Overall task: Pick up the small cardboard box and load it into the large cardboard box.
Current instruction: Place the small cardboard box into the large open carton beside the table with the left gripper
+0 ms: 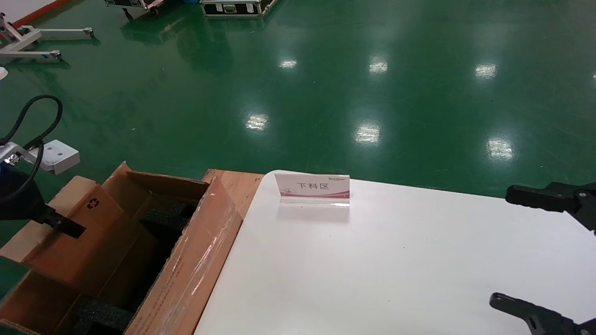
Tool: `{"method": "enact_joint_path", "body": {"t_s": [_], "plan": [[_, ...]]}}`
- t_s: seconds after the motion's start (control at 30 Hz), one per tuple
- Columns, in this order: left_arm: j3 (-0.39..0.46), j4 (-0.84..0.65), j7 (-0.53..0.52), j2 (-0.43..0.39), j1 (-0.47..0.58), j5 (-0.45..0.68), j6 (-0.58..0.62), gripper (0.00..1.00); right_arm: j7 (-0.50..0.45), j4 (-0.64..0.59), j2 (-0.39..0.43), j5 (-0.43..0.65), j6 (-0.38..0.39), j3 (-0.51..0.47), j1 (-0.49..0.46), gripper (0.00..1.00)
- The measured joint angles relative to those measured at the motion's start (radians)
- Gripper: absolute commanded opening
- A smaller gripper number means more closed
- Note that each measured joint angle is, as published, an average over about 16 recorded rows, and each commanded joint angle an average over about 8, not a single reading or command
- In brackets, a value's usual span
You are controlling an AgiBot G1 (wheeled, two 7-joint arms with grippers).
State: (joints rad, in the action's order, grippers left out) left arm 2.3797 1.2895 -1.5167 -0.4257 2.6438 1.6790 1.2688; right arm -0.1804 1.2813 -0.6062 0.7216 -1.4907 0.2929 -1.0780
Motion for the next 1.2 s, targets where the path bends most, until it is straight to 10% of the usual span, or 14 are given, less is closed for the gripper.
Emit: {"method": "enact_joint_path", "body": {"t_s": [1.07, 1.2], "plan": [[0.025, -0.073, -0.056, -0.048, -0.188, -0.011, -0.142, 0.0, 0.001, 0.0, 0.001, -0.001, 0.001, 0.002, 0.0, 1.0], [0.025, -0.086, -0.05, -0.05, -0.205, -0.017, -0.155, 0.41, 0.001, 0.0, 0.001, -0.001, 0.001, 0.002, 0.0, 1.0]]}}
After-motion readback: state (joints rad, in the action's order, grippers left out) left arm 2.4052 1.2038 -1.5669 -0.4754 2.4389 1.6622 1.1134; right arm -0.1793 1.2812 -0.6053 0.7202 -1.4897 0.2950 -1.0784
